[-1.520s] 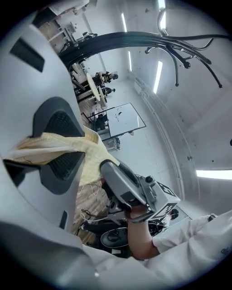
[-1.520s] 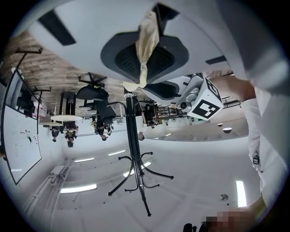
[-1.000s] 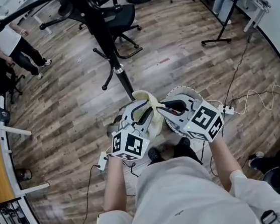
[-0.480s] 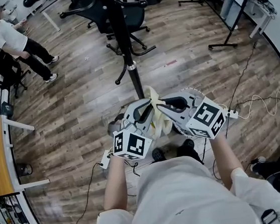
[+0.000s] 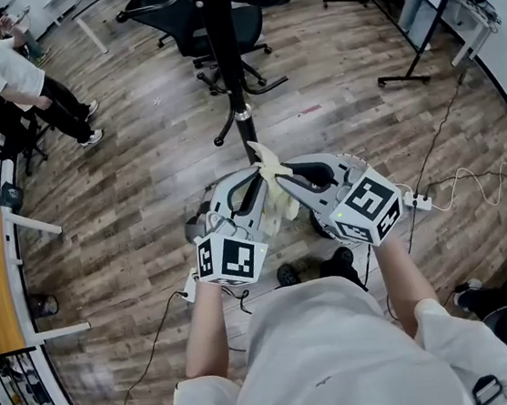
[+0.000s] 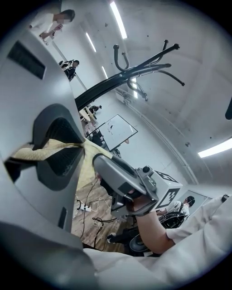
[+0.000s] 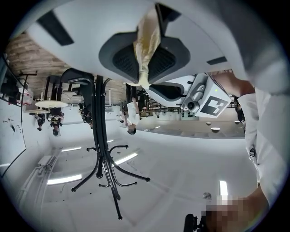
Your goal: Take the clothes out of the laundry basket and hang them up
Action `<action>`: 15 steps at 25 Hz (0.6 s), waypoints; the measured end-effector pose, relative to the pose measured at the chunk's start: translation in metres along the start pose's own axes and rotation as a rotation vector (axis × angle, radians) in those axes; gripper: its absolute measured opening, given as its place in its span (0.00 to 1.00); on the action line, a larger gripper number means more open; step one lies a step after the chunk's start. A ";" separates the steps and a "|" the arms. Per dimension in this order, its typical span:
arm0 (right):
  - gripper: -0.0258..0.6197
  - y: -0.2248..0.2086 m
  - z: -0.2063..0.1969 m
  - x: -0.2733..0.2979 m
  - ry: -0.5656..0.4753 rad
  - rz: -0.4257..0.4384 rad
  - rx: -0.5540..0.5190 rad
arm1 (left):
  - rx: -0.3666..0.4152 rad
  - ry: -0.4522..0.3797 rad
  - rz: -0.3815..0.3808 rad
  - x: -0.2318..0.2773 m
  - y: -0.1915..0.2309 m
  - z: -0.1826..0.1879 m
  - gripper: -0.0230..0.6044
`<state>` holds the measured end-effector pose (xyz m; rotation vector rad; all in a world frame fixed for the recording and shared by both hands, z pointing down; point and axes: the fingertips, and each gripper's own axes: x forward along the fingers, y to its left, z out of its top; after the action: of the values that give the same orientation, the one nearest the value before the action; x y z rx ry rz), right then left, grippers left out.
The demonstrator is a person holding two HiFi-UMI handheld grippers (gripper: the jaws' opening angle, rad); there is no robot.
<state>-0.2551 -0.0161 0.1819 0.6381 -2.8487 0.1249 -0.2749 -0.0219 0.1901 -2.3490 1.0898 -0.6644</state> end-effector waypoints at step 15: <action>0.29 -0.003 -0.009 0.018 0.005 0.043 -0.035 | -0.004 -0.056 0.062 -0.030 0.046 0.002 0.10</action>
<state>-0.2683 -0.0248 0.1951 0.5695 -2.8544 0.0833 -0.3168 -0.0246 0.1542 -2.3133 1.1352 -0.5718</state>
